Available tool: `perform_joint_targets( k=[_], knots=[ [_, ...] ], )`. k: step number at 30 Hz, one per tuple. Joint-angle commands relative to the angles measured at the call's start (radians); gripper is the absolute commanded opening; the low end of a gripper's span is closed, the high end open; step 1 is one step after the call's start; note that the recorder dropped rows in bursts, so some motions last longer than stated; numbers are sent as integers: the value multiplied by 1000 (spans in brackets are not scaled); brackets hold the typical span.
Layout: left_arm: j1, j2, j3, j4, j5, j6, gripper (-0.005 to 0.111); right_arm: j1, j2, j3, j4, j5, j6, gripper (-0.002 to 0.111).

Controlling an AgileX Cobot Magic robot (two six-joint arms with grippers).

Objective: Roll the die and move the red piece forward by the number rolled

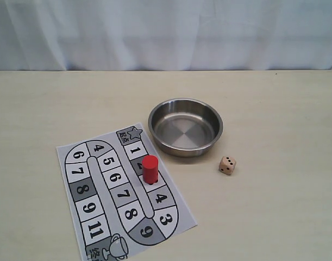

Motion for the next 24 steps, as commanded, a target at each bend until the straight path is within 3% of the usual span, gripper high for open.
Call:
perform_joint_targets(
  k=[1,14,24],
  knots=[
    [-6,-1,-6,-2,-5,-2,0,-1,-120,76,19,-53,5,4],
    [-6,-1,-6,-2,-5,-2,0,-1,-415,183,19,-211,-31,4],
    [-6,-1,-6,-2,-5,-2,0,-1,-415,183,19,-261,-31,4]
  ],
)
